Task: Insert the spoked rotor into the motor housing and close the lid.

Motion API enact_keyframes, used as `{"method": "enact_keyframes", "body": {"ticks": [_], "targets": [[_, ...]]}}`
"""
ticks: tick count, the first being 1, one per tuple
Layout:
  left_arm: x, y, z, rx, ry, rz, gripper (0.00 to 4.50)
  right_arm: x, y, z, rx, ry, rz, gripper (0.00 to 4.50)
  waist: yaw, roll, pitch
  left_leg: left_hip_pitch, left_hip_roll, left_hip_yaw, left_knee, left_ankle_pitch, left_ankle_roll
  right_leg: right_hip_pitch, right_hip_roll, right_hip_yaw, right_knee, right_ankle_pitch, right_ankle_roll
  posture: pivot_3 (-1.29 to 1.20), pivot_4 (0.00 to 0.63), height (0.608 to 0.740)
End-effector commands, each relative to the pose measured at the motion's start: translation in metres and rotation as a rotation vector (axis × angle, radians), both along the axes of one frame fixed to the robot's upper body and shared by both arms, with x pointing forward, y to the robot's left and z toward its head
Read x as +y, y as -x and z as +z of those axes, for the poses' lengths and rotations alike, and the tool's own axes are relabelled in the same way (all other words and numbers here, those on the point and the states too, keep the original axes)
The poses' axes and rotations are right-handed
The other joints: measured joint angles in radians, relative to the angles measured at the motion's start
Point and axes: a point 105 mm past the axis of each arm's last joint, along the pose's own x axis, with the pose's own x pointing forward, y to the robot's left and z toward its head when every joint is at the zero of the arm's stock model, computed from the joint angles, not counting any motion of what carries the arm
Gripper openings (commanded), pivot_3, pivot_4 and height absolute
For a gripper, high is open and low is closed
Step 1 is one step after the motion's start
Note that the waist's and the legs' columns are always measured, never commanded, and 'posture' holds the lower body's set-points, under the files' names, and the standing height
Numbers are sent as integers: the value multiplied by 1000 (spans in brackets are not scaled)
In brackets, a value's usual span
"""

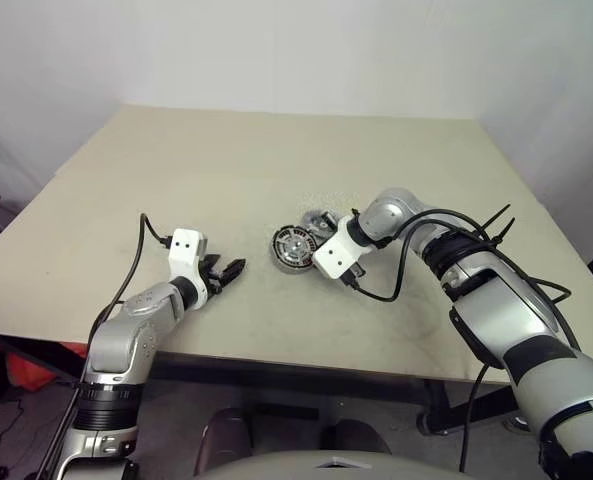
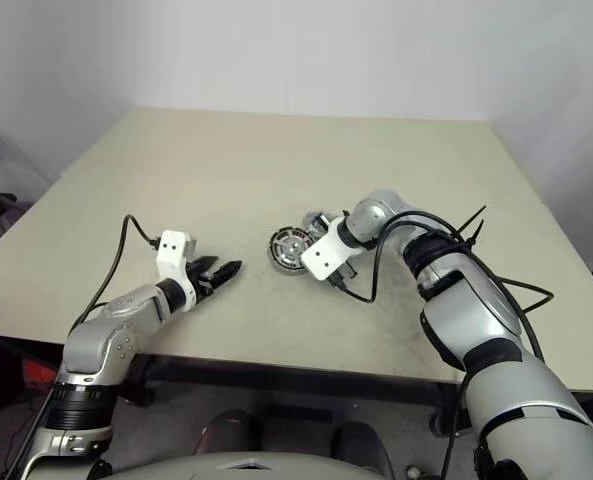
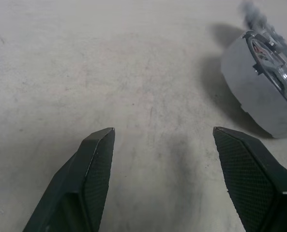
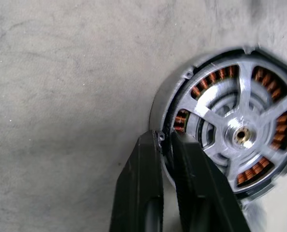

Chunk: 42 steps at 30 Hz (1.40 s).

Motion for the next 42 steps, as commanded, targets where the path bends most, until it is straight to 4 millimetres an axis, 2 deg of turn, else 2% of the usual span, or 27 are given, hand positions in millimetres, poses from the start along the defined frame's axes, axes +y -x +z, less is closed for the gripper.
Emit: {"method": "enact_keyframes", "body": {"ticks": [1, 3, 7, 8, 10, 12, 17, 20, 30, 39, 42], "targets": [[3, -4, 14, -58, -4, 11, 3421, 1, -9, 13, -40, -30, -27, 8, 0, 0, 0, 0, 0, 0, 0, 0, 0, 0, 0, 0, 0, 0, 0, 0, 0, 740], [3, -4, 14, -57, -3, 13, 3421, 1, -9, 17, -29, -64, -48, 8, 0, 0, 0, 0, 0, 0, 0, 0, -1, 0, 0, 0, 1, 0, 0, 0, 0, 740], [4, -3, 12, -51, -2, 24, 3421, 4, -3, 28, 139, -179, -166, 8, 2, 0, 0, 0, 0, 0, 0, 1, -1, 0, 0, 0, 2, 0, 0, 0, 0, 740], [4, -3, 11, -49, -1, 27, 3421, 3, 2, 30, 191, -193, -191, 8, 2, 0, 0, -1, 0, 0, 0, 0, -1, -1, 0, 0, 2, 0, 0, 0, 0, 740], [5, -1, 9, -43, 0, 31, 3421, -5, 26, 37, 369, -197, -226, 8, 6, 0, 0, -2, 0, 0, 0, 0, 0, -2, 0, 0, 1, 0, 0, 0, 0, 740], [4, 0, 7, -39, 0, 28, 3421, -10, 45, 40, 457, -185, -246, 8, 12, 0, 1, -4, 0, 0, 0, 1, 6, -1, 0, -1, -2, 0, 0, 0, 0, 740], [0, 0, 7, -37, 3, 19, 3421, -4, 54, 49, 535, -239, -384, 8, 8, 0, 1, -3, 1, 0, -1, 1, 5, -2, 1, -1, -2, 0, 0, 0, 0, 740], [-4, 2, 5, -33, 5, 7, 3421, 8, 53, 46, 572, -280, -475, 8, 8, 0, 1, 0, 1, 0, -4, 1, -1, -1, 1, -1, -2, 0, 0, 0, 0, 740], [-8, 7, 5, -32, 1, -1, 3421, 32, 13, 35, 570, -390, -778, 8, 9, 0, 1, 2, 1, 0, -5, 4, -7, 0, 1, 0, -3, 1, -1, 0, 0, 740], [-7, 12, 1, -19, -1, 6, 3421, 36, 1, 34, 587, -392, -835, 8, 10, 0, 1, 1, 0, 0, -7, 5, -9, -1, 1, 0, -4, 1, -1, 0, 0, 740], [-5, 11, 1, -19, -4, 11, 3421, 35, -1, 32, 590, -390, -851, 972, 10, 0, 1, 1, 0, 0, -7, 5, -9, 0, 1, 0, -4, 1, -1, 0, 0, 740]]}}
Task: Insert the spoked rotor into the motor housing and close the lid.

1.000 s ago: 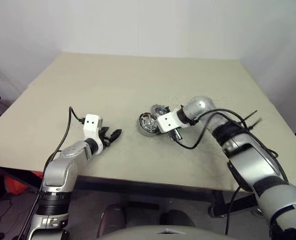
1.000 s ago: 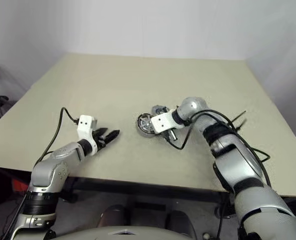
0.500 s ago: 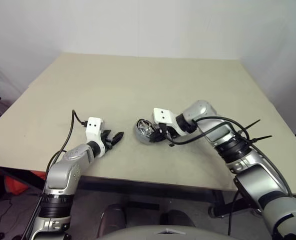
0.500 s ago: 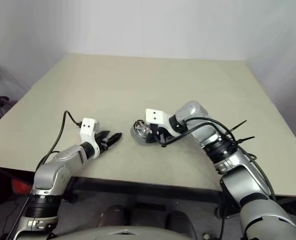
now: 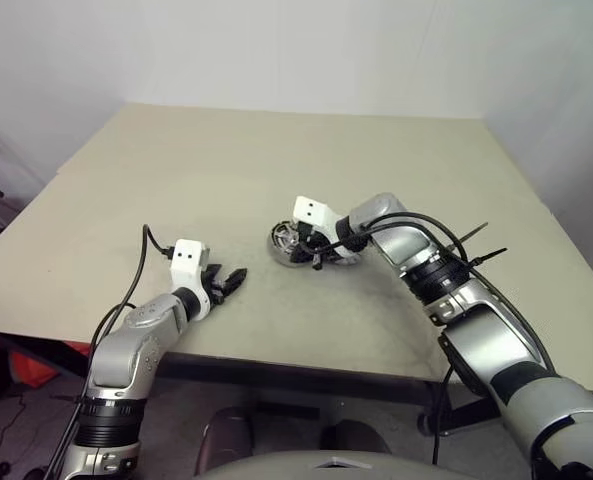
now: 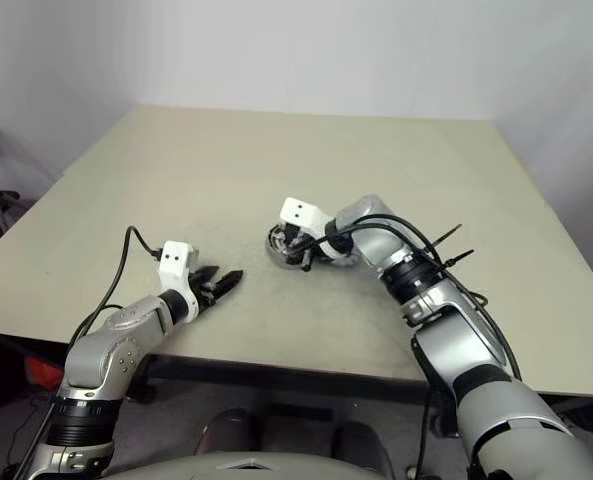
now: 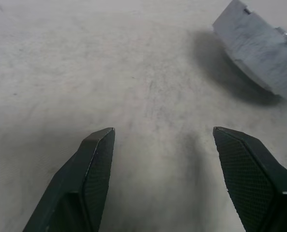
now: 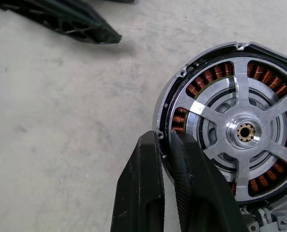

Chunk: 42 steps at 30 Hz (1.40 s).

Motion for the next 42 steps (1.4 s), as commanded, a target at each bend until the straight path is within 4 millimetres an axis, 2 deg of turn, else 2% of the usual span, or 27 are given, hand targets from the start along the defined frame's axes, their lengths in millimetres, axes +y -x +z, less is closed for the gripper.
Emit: {"method": "enact_keyframes", "body": {"ticks": [1, 5, 10, 13, 16, 18, 20, 23, 28, 32, 35, 38, 42], "targets": [[0, -3, 12, -45, -8, -4, 3421, 3, -6, 18, -45, -30, 2, 1280, 1, 0, 0, 0, 0, 0, 0, 0, 0, 0, 0, 0, 0, 0, 0, 0, 0, 740], [0, -3, 10, -39, -14, -4, 3421, 8, -5, 34, -106, -81, 40, 2621, 0, 0, 0, 1, 0, 0, 0, 0, 0, 1, 0, 0, 0, 0, 0, 0, 0, 740], [-5, -3, 9, -37, -14, -20, 3421, 6, -6, 58, -114, -175, 23, 2621, 1, 0, 0, 1, 0, 0, 0, 0, 0, 1, 0, 0, 0, 0, 0, 0, 0, 740], [-5, -6, 15, -55, -2, -28, 3421, 3, -14, 71, -91, -317, -113, 2621, 1, 0, 0, 1, 0, 0, 0, 0, 0, 1, 0, 0, 0, 0, 0, 0, 0, 740], [-4, -9, 21, -75, 10, -31, 3421, -7, -25, 76, -17, -451, -285, 2621, 1, 0, 0, 2, 0, 0, 0, 1, -1, 1, 0, 0, 1, 0, 0, 0, 0, 740], [-3, -11, 28, -90, 31, -36, 3421, -32, -32, 68, 144, -576, -488, 2621, 4, 0, 0, 2, 0, 0, 0, 1, -1, 1, 0, 0, 1, 0, 0, 0, 0, 740], [-3, -12, 30, -92, 41, -50, 3421, -54, -30, 57, 268, -645, -637, 2621, 16, 0, 0, 2, -1, 0, 0, 1, -1, 2, 0, 0, 0, 0, 0, 0, 0, 740], [-5, -12, 26, -69, 28, -77, 3421, -77, -19, 47, 351, -696, -752, 2621, 22, 0, 0, 3, -2, 0, -1, 1, -1, 3, 0, 0, 0, 0, 0, 0, 0, 740], [-10, -15, 24, -51, 18, -116, 3421, -110, 3, 43, 439, -766, -901, 2621, 21, 1, 0, 4, -2, 0, -5, 3, -5, 1, 0, 0, 0, 1, 2, 0, 0, 740], [-13, -18, 22, -45, 8, -138, 3421, -124, 23, 34, 469, -778, -958, 2621, 22, 1, 0, 10, -2, 0, -10, 5, -9, 5, 0, 1, 0, 0, 1, 0, 0, 740], [-14, -19, 20, -38, -8, -148, 3421, -127, 34, 17, 490, -757, -1007, 2621, 23, 2, 0, 11, -2, 0, -12, 6, -10, 5, 0, 1, -1, 0, 1, 0, 0, 740], [-16, -19, 19, -37, -22, -160, 3421, -121, 44, -5, 541, -736, -1046, 2621, 21, 2, -1, 11, -3, 0, -13, 7, -12, 4, 0, 1, -1, 0, 1, 0, 0, 740], [-15, -19, 19, -36, -28, -163, 3421, -110, 47, -11, 569, -755, -1046, 2621, 20, 2, -1, 12, -3, 0, -18, 10, -17, 3, 0, 1, -1, 0, 0, 0, 0, 740]]}}
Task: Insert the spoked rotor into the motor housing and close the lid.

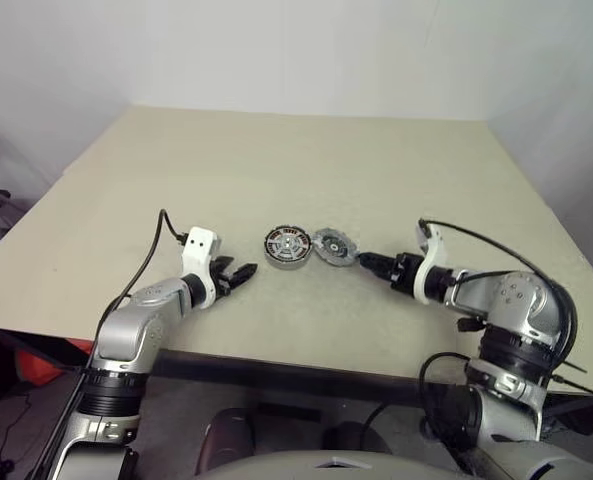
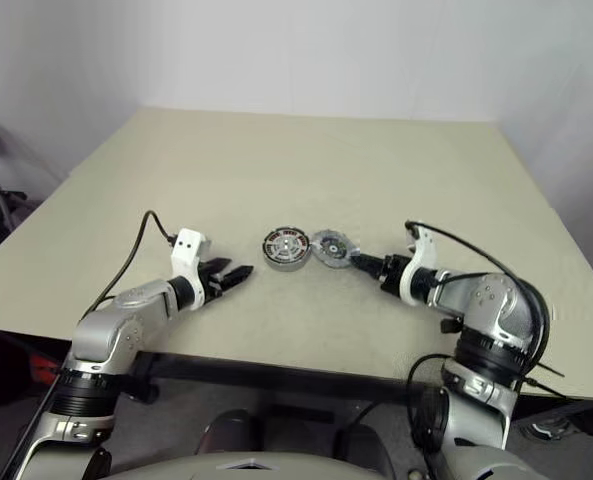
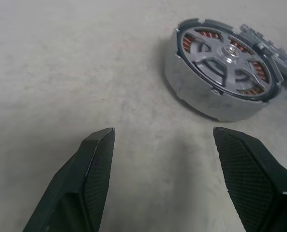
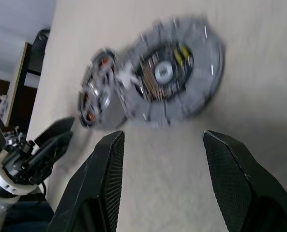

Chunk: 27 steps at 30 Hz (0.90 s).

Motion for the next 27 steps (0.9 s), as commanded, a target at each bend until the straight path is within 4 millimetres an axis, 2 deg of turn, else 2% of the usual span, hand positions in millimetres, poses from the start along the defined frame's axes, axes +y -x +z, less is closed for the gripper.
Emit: {"method": "enact_keyframes", "body": {"ticks": [1, 11, 14, 25, 27], "targets": [[1, -4, 13, -53, -27, -13, 3421, 8, -6, 14, -52, -12, 1, 2621, 0, 0, 0, 0, 0, 0, -2, 1, -2, 0, 0, 0, 0, 0, 0, 0, 0, 740], [2, -2, 20, -80, -74, -17, 3421, 22, -28, 9, -29, 25, -28, 2621, 1, 0, 0, 1, -1, 0, -7, 4, -6, -1, 0, 0, -1, 0, 0, 0, 0, 740], [3, -1, 25, -92, -67, -13, 3421, 22, -28, 7, -31, 50, -21, 2621, 1, 0, 0, 0, -1, 0, -7, 4, -6, -1, 0, 0, -1, 1, 1, 0, 0, 740], [6, 2, 15, -67, -80, -1, 3421, 8, -14, 13, -41, 75, -13, 2621, 1, 0, 0, 1, -1, 0, -7, 4, -6, -1, 0, 0, -1, 2, 2, 0, 0, 740], [4, 2, 15, -66, -77, -9, 3421, 9, -13, 8, -31, 75, -12, 2963, 2, 0, 0, 1, -1, 0, -7, 4, -6, -1, 0, 0, -1, 2, 2, 0, 0, 740]]}}
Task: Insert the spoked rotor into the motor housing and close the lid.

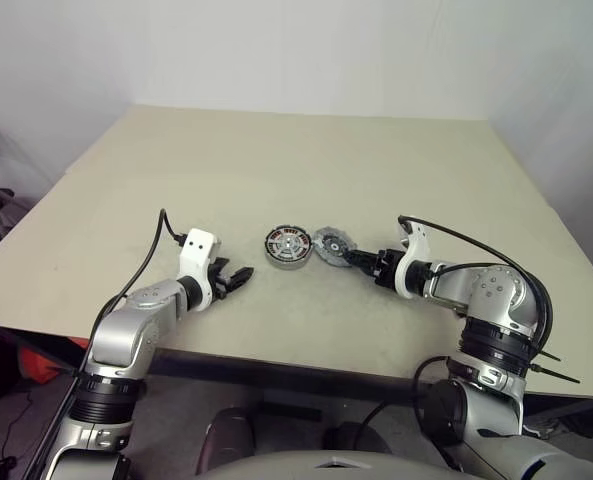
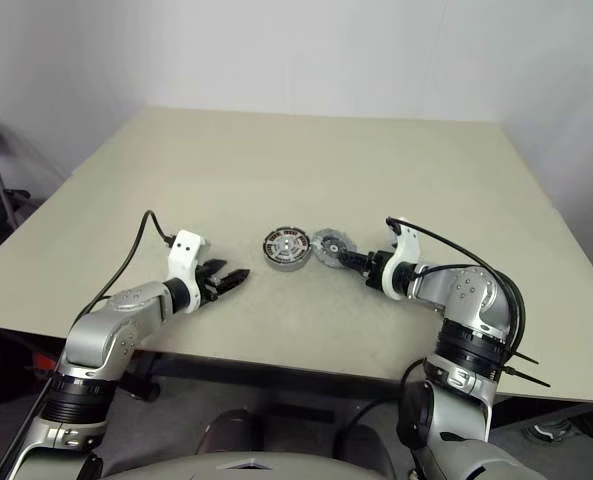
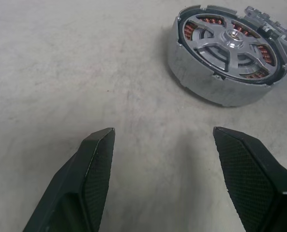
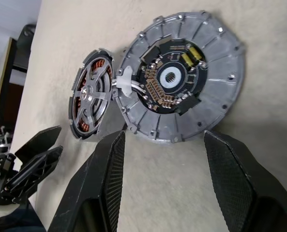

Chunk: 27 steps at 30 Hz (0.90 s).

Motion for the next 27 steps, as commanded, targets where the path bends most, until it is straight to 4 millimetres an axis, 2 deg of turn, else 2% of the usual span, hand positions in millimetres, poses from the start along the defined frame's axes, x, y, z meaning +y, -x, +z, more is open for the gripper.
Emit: {"method": "enact_keyframes", "body": {"ticks": [1, 3, 5, 6, 10, 18, 25, 27], "targets": [[-3, -3, 12, -50, 0, -15, 3421, 2, 1, 1, -26, 0, 10, 3131, 0, 0, 0, 0, 0, 0, 0, 0, 0, 0, 0, 0, 0, 0, 0, 0, 0, 740], [-4, -3, 14, -53, 4, -19, 3421, -1, -2, -9, 1, 9, -31, 3769, 0, 0, 0, 0, 0, 0, 0, 0, 0, 0, 0, 0, 0, 0, 0, 0, 0, 740], [-4, -4, 14, -53, 4, -18, 3421, 0, -3, -11, 4, -12, -44, 4389, -3, -1, -1, 1, 0, 0, 0, 0, 0, 1, 0, 0, 0, -1, -1, 0, 0, 740], [-3, -4, 14, -52, 2, -17, 3421, 2, -3, -10, -1, -24, -41, 4471, -3, -1, -1, 3, 0, 0, 0, 0, 0, 2, 0, 0, 0, -2, -3, 0, 0, 740], [-1, -3, 11, -43, -4, -10, 3421, 6, -9, -10, -3, -56, -44, 4471, -3, -1, -1, 7, 0, 0, 0, 1, -3, 5, 0, 0, 0, -6, 3, 0, 0, 740], [-1, -3, 11, -44, -8, -5, 3421, 23, -28, -5, -33, -90, -43, 4471, -6, -1, -1, 15, 2, 1, -5, 6, -10, 7, 0, 0, 0, -6, 3, 0, 0, 740], [-1, -2, 9, -41, -9, 3, 3421, 31, -42, 11, -93, -122, -36, 4471, -4, -1, -1, 12, 2, 1, -9, 8, -13, 4, 0, 0, 0, -4, 0, 0, 0, 740], [-1, -1, 9, -40, -7, 5, 3421, 34, -45, 17, -116, -138, -32, 4471, -3, -1, -1, 7, 1, 1, -9, 8, -13, 0, 0, 0, 0, 0, -6, 0, 0, 740]]}}
